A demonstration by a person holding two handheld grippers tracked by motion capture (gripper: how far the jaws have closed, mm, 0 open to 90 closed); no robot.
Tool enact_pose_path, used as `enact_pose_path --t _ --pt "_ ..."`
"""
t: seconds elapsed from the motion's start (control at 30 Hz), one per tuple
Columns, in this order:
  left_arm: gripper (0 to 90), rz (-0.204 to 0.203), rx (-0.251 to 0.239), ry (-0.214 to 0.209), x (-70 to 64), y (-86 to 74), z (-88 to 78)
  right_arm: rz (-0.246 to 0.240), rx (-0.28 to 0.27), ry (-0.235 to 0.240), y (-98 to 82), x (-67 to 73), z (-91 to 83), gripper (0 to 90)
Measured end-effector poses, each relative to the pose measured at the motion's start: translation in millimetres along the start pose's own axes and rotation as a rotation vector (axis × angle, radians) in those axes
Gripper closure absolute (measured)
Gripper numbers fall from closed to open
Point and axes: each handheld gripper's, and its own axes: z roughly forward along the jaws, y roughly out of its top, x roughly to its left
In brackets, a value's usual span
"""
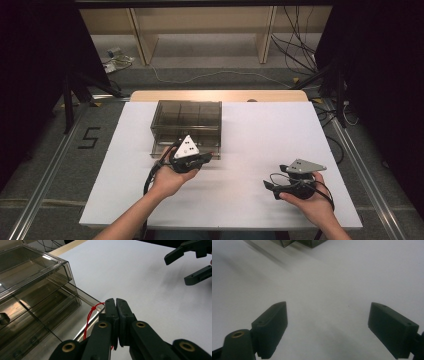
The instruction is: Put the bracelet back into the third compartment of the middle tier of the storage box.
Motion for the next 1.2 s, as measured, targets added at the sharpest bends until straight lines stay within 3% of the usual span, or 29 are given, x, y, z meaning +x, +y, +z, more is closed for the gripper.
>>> enact_pose_path --t 1.2 --pt "88.3 0.009 -0.005 0.007 3.2 10.2 5.8 0.011 -0.001 0.001 -0.3 -0.8 -0.2 16.7"
